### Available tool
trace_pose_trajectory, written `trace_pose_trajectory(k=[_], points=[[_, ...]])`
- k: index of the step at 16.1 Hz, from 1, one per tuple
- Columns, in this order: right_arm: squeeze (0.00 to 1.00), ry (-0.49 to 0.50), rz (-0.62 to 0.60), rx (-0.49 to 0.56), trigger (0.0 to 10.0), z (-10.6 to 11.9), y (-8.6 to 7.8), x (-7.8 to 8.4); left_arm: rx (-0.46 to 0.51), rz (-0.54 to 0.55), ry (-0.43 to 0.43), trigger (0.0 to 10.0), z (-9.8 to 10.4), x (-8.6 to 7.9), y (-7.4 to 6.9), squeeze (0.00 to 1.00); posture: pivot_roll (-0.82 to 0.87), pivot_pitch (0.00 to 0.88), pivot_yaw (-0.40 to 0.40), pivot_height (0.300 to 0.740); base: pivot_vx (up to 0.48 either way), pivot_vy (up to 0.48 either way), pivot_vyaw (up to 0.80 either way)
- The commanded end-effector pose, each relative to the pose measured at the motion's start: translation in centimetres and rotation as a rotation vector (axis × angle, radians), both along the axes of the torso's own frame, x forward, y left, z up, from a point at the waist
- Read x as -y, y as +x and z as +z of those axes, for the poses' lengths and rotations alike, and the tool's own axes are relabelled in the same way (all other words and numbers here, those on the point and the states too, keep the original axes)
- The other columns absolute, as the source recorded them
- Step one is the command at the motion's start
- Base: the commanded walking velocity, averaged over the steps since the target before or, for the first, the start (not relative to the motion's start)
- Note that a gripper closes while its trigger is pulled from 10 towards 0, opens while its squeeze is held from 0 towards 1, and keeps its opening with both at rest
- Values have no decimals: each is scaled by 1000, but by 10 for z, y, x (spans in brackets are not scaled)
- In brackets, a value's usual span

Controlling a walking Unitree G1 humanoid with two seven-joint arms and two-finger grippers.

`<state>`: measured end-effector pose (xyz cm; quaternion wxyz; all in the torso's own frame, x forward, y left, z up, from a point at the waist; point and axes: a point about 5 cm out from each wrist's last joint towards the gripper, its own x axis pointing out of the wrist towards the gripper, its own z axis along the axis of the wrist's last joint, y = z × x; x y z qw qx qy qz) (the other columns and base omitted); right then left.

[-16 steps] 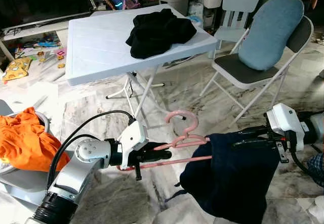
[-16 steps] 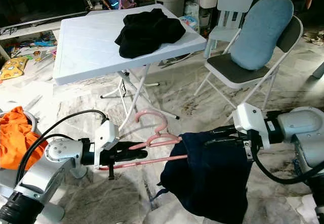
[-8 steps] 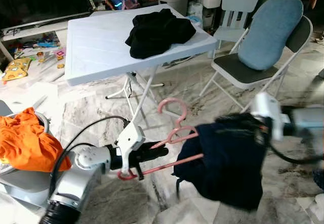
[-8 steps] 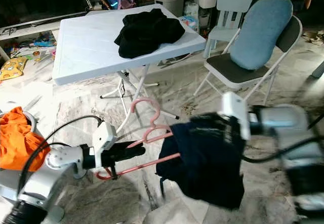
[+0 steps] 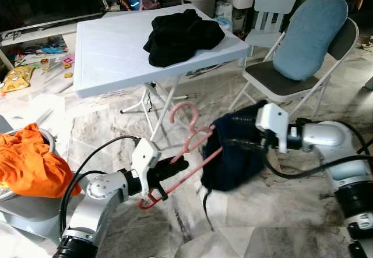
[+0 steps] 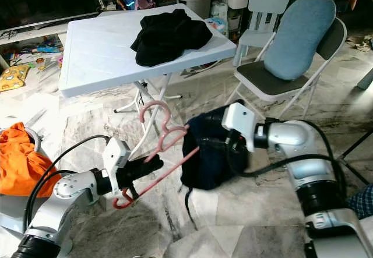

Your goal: Hang hanger

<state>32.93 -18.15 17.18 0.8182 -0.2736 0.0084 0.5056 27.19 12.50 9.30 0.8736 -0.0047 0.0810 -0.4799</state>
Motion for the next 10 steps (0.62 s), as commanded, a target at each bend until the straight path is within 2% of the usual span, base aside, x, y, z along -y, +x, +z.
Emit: trace_pose_trajectory(k=[1,3,6,10], points=[[1000,2,-68,39,10000,5,6,0,62,2,-36,0,12,0,5,0,-129,0,48,740,0,0,0],[1000,69,-206,1,10000,-7,5,-1,59,5,-40,0,12,1,4,0,-128,0,48,740,0,0,0],[1000,95,-278,-47,10000,-30,-7,-8,57,3,-44,0,12,2,3,0,-133,0,55,740,0,0,0],[1000,131,-327,-54,10000,-29,-5,-15,60,-5,-43,0,12,4,6,0,-137,0,61,740,0,0,0]])
